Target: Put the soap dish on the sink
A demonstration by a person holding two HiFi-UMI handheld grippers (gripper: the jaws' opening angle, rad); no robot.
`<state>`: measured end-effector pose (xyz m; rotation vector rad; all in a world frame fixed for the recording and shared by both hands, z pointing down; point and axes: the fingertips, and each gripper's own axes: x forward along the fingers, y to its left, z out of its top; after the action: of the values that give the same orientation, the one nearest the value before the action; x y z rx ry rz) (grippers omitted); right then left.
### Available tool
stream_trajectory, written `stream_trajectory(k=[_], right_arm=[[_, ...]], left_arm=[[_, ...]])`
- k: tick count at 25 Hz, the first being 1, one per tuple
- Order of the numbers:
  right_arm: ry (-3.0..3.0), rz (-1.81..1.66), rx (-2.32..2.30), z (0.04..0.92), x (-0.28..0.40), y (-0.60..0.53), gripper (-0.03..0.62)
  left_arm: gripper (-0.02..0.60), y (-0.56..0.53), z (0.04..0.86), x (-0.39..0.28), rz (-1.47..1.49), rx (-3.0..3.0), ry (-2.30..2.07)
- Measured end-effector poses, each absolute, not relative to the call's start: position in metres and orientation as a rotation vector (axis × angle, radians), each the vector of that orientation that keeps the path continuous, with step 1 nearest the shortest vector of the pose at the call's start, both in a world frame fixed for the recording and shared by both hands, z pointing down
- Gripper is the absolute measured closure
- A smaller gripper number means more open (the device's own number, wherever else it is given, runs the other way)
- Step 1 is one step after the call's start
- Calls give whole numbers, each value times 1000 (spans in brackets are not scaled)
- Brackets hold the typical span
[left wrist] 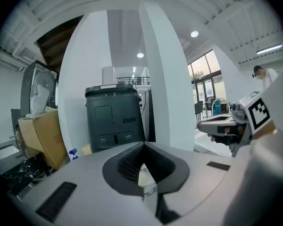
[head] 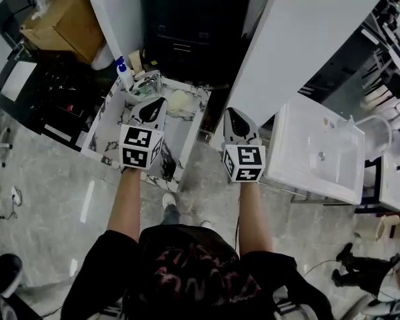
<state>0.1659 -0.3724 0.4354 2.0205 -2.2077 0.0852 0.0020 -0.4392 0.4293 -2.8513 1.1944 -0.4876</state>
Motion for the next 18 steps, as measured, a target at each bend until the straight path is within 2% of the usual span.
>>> stream_trajectory(k=[18], right_arm=[[-2291,24,2013,400,164,-325,582]], left_arm=[[566,-376,374,-27,-309,-2774,1313]])
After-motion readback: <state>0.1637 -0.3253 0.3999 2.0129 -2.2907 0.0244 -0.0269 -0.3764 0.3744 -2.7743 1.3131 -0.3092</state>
